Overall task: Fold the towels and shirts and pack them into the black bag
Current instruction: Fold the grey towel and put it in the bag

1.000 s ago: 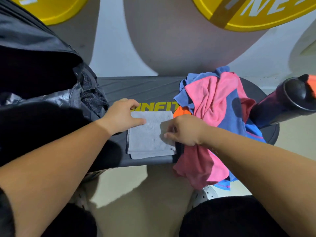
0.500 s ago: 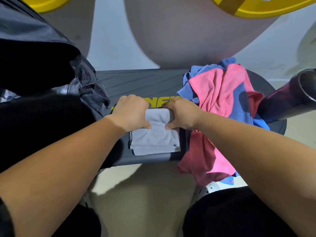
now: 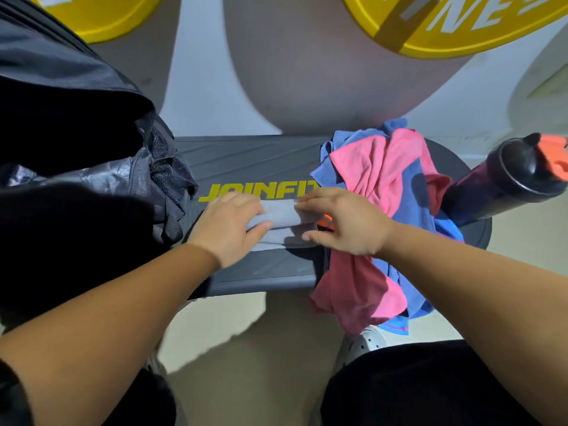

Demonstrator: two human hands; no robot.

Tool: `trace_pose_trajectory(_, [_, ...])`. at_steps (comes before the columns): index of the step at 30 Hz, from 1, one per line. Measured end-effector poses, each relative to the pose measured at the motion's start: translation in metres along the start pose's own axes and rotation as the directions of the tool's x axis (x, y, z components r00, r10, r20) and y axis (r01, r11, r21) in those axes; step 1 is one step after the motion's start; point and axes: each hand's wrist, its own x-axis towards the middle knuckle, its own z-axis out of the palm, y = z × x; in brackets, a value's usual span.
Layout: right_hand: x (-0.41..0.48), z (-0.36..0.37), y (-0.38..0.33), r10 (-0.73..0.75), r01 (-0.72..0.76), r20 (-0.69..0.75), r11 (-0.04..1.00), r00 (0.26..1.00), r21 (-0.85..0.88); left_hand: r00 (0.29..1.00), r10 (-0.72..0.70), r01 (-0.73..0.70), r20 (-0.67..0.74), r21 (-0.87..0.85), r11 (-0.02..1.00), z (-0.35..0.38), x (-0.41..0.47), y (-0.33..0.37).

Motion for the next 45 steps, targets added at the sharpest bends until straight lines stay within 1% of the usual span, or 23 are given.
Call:
trace_pose_trajectory(3, [0.000, 0.007, -0.009, -0.020, 0.022, -0.046, 0.999, 0.999, 0.036, 0.997, -0.031, 0.028, -0.066, -0.041, 0.999, 0.009, -0.005, 0.005])
trace_pose_trajectory(5, [0.002, 0.020, -0.008, -0.012, 0.015, -0.077, 0.999, 0.997, 0.039, 0.996, -0.060, 0.059, -0.073, -0.018, 0.998, 0.014, -0.006, 0.010])
trace_pose_trajectory(7, [0.006, 0.032, -0.005, 0.047, -0.044, -0.137, 0.999, 0.989, 0.027, 0.996, -0.075, 0.077, -0.045, 0.042, 0.996, 0.017, -0.005, 0.016])
trace_pose_trajectory(9, [0.011, 0.042, -0.005, 0.125, -0.125, -0.188, 0.992, 0.974, 0.010, 0.997, -0.076, 0.072, 0.031, 0.100, 0.992, 0.021, -0.005, 0.020])
trace_pose_trajectory(10, [0.013, 0.046, -0.007, 0.146, -0.159, -0.196, 0.986, 0.970, -0.054, 0.992, -0.088, 0.076, 0.091, 0.121, 0.990, 0.024, -0.005, 0.020])
trace_pose_trajectory(12, [0.013, 0.059, -0.014, 0.169, -0.213, -0.180, 0.942, 0.969, -0.261, 0.974, -0.126, 0.097, 0.187, 0.156, 0.983, 0.032, -0.009, 0.016])
trace_pose_trajectory(13, [0.011, 0.066, -0.016, 0.184, -0.229, -0.165, 0.917, 0.969, -0.325, 0.969, -0.132, 0.097, 0.208, 0.172, 0.980, 0.036, -0.010, 0.012])
trace_pose_trajectory(14, [0.008, 0.073, -0.017, 0.210, -0.249, -0.146, 0.904, 0.967, -0.346, 0.968, -0.127, 0.088, 0.218, 0.182, 0.979, 0.039, -0.012, 0.009])
trace_pose_trajectory(16, [0.005, 0.082, -0.012, 0.258, -0.281, -0.112, 0.905, 0.960, -0.320, 0.965, -0.105, 0.063, 0.239, 0.177, 0.982, 0.041, -0.011, 0.003])
trace_pose_trajectory(19, [0.008, 0.086, -0.004, 0.284, -0.295, -0.079, 0.908, 0.956, -0.296, 0.967, -0.091, 0.061, 0.239, 0.130, 0.990, 0.045, -0.007, -0.003])
trace_pose_trajectory(22, [0.011, 0.087, -0.004, 0.315, -0.322, -0.071, 0.908, 0.947, -0.269, 0.954, -0.095, 0.054, 0.283, 0.151, 0.987, 0.043, -0.003, -0.003])
trace_pose_trajectory(24, [0.010, 0.086, -0.005, 0.330, -0.339, -0.080, 0.904, 0.941, -0.260, 0.940, -0.055, -0.021, 0.337, 0.217, 0.976, 0.034, 0.002, -0.001])
trace_pose_trajectory(26, [0.007, 0.081, -0.005, 0.366, -0.373, -0.075, 0.896, 0.928, -0.240, 0.919, 0.024, -0.117, 0.393, 0.214, 0.970, 0.019, 0.013, 0.001])
trace_pose_trajectory(28, [0.003, 0.072, -0.005, 0.395, -0.399, -0.055, 0.902, 0.917, -0.165, 0.899, 0.084, -0.159, 0.429, 0.142, 0.977, 0.002, 0.024, 0.005])
trace_pose_trajectory(30, [-0.002, 0.063, -0.005, 0.388, -0.387, -0.002, 0.919, 0.922, -0.078, 0.875, 0.106, -0.155, 0.472, 0.066, 0.986, -0.011, 0.032, 0.011])
trace_pose_trajectory(32, [-0.003, 0.050, -0.005, 0.388, -0.389, 0.077, 0.921, 0.919, -0.003, 0.831, 0.101, -0.111, 0.547, -0.016, 0.994, -0.017, 0.033, 0.018])
trace_pose_trajectory(34, [-0.004, 0.037, -0.010, 0.406, -0.423, 0.141, 0.898, 0.903, 0.123, 0.792, 0.106, -0.061, 0.601, -0.095, 0.994, -0.024, 0.030, 0.027])
trace_pose_trajectory(36, [-0.004, 0.019, -0.019, 0.422, -0.450, 0.156, 0.848, 0.893, 0.281, 0.783, 0.109, -0.002, 0.612, -0.173, 0.985, -0.041, 0.026, 0.034])
trace_pose_trajectory(38, [-0.005, -0.003, -0.030, 0.440, -0.454, 0.144, 0.766, 0.887, 0.456, 0.784, 0.101, 0.075, 0.613, -0.256, 0.964, -0.068, 0.022, 0.040])
trace_pose_trajectory(41, [-0.002, -0.041, -0.054, 0.433, -0.397, 0.123, 0.627, 0.893, 0.671, 0.791, 0.095, 0.140, 0.605, -0.330, 0.934, -0.124, 0.015, 0.052])
trace_pose_trajectory(43, [0.003, -0.066, -0.075, 0.415, -0.350, 0.103, 0.581, 0.904, 0.735, 0.783, 0.113, 0.156, 0.612, -0.368, 0.917, -0.159, 0.007, 0.061])
trace_pose_trajectory(45, [0.011, -0.085, -0.096, 0.380, -0.306, 0.081, 0.582, 0.922, 0.754, 0.788, 0.108, 0.187, 0.606, -0.402, 0.896, -0.182, -0.004, 0.066])
